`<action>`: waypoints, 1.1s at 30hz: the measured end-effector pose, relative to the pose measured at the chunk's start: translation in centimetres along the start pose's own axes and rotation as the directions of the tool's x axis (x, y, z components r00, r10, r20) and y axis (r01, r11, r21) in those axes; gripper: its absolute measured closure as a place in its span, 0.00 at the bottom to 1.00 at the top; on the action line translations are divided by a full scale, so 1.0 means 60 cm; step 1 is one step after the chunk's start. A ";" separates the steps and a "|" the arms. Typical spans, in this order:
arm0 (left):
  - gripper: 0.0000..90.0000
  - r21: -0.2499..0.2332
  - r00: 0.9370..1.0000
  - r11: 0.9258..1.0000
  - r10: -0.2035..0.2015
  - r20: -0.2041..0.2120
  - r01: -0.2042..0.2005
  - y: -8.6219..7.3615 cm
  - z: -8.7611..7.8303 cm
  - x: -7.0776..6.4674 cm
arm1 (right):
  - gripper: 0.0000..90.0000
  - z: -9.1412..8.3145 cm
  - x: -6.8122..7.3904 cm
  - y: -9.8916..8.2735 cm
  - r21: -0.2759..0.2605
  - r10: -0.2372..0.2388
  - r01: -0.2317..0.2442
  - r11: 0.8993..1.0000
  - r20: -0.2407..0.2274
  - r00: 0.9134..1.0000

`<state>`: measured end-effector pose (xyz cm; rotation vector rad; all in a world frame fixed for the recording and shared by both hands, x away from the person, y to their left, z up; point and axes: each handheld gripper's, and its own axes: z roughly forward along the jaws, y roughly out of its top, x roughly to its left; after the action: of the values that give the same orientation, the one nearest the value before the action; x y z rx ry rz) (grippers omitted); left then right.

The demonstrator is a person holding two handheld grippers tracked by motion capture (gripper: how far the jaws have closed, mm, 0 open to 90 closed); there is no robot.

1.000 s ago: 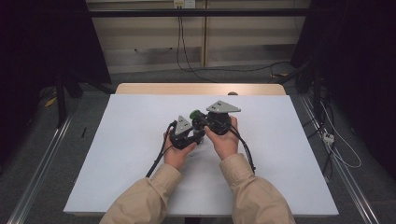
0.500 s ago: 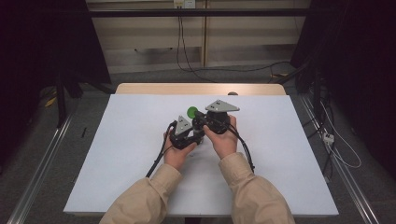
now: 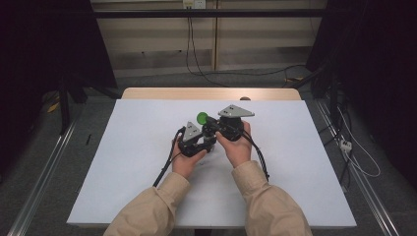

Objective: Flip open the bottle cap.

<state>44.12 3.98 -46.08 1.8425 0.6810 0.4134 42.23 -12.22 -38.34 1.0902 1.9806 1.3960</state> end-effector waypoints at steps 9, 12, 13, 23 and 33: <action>0.35 0.042 1.000 0.999 -0.021 0.008 0.020 0.001 -0.007 0.001 | 0.86 -0.007 -0.001 -0.004 -0.010 0.012 -0.012 1.000 -0.007 1.000; 0.31 0.040 1.000 0.999 -0.016 0.014 0.015 0.006 -0.014 0.001 | 0.77 -0.011 0.001 -0.005 -0.015 0.015 -0.016 1.000 -0.010 1.000; 0.29 0.038 1.000 0.999 -0.012 0.018 0.011 0.009 -0.017 0.001 | 0.76 -0.012 0.002 -0.006 -0.016 0.019 -0.019 1.000 -0.010 1.000; 0.20 0.051 0.999 0.999 -0.017 0.028 0.016 0.021 -0.043 0.003 | 0.47 -0.026 0.004 -0.009 -0.014 0.037 -0.037 0.999 -0.014 0.999; 0.16 0.054 0.999 0.998 -0.023 0.031 0.022 0.014 -0.071 0.013 | 0.27 -0.040 0.004 -0.024 0.012 0.039 -0.038 0.999 -0.041 0.998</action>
<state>42.47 7.36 -43.78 1.8863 0.6965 0.3536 39.81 -13.57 -38.79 1.1188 2.0087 1.4395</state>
